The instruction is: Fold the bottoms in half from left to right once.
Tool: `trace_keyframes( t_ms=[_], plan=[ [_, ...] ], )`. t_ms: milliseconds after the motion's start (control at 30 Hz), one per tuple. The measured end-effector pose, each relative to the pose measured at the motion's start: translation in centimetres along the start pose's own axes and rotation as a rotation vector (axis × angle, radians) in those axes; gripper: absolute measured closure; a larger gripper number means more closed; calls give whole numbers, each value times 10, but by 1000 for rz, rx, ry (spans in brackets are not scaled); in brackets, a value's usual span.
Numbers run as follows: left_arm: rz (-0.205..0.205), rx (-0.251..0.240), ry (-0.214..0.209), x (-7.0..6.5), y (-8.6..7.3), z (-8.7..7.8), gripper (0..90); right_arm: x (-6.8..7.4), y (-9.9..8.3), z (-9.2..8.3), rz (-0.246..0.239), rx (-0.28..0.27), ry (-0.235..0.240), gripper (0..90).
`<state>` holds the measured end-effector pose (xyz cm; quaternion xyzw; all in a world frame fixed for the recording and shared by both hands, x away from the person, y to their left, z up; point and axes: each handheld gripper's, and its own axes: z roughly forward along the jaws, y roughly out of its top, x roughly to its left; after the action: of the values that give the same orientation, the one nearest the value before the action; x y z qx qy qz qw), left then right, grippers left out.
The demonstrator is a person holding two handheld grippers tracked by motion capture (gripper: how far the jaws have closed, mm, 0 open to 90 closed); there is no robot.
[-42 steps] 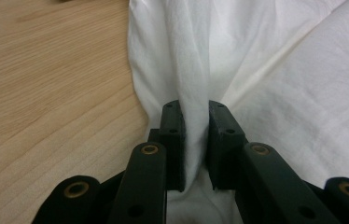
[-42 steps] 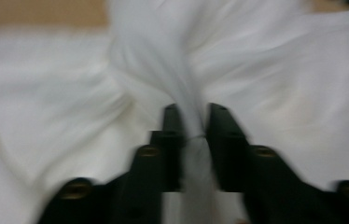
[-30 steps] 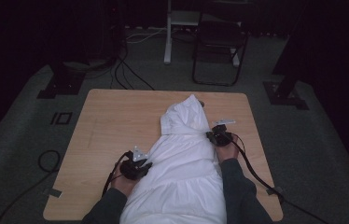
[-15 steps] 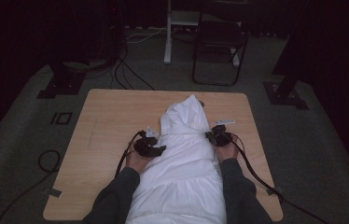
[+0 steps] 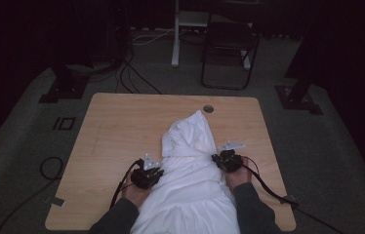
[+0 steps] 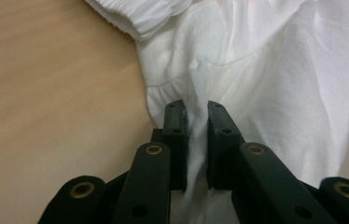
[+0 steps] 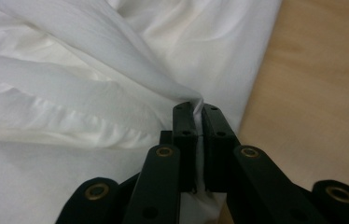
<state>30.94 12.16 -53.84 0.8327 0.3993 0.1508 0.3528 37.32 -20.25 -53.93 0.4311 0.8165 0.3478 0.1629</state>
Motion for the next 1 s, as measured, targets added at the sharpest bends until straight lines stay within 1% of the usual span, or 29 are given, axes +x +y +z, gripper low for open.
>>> trace_keyframes(
  t_ms=[67, 100, 133, 167, 200, 233, 267, 300, 333, 367, 400, 433, 467, 500, 567, 600, 633, 667, 700, 767, 800, 900, 967, 1000],
  plan=[
    [5, 7, -8, -5, -5, -5, 805, 6, -5, -7, -5, 13, 15, 834],
    [19, 4, -2, -9, -7, -7, 805, 7, -7, -9, -7, 21, 18, 794],
    [28, 4, 5, -10, -7, -7, 803, 9, -8, -13, -17, 34, 19, 716],
    [33, 0, 13, -11, -7, -7, 801, 10, -8, -15, -30, 29, 25, 657],
    [33, 4, 14, -11, -6, -7, 788, 11, -6, -20, -37, -7, 22, 560],
    [34, 6, 13, -11, -5, -6, 777, 13, -3, -24, -53, -34, 14, 531],
    [38, 9, 11, -11, -5, -6, 757, 16, 4, -28, -77, -61, 16, 511],
    [39, 14, 2, -10, -3, -6, 738, 19, 8, -30, -88, -81, 25, 506],
    [45, 17, -1, -10, -2, -6, 694, 22, 15, -33, -105, -103, 33, 499],
    [45, 17, -1, -10, -2, -6, 658, 22, 15, -33, -105, -103, 33, 499],
    [45, 17, -1, -10, -2, -6, 658, 25, 20, -34, -121, -116, 41, 499],
    [45, -33, -54, -2, 6, -12, 557, 35, 34, -33, -167, -134, 60, 489],
    [42, -52, -66, 1, 9, -15, 524, 37, 38, -31, -171, -137, 64, 489],
    [40, -75, -63, 4, 13, -18, 500, 37, 41, -28, -168, -137, 70, 489],
    [35, -111, -45, 11, 21, -22, 457, 35, 43, -23, -147, -137, 78, 490],
    [24, -124, -38, 16, 25, -23, 450, 34, 43, -21, -136, -132, 73, 490],
    [3, -135, -32, 21, 29, -23, 432, 32, 43, -19, -130, -129, 67, 490],
    [-14, -138, -29, 25, 32, -21, 426, 31, 42, -17, -118, -128, 69, 491],
    [-24, -126, -25, 29, 34, -17, 424, 30, 42, -15, -109, -125, 76, 491],
    [-28, -71, 0, 33, 35, -5, 412, 29, 40, -10, -111, -112, 80, 490],
    [-32, -46, -2, 34, 34, 1, 411, 29, 39, -8, -110, -98, 82, 487],
    [-5, 18, 8, 29, 28, 17, 393, 29, 35, -1, -118, -77, 80, 483],
    [-12, 34, 18, 29, 27, 23, 394, 27, 32, 1, -107, -73, 85, 483],
    [-17, 25, 13, 30, 28, 23, 401, 26, 31, 2, -104, -71, 84, 479]
  ],
)
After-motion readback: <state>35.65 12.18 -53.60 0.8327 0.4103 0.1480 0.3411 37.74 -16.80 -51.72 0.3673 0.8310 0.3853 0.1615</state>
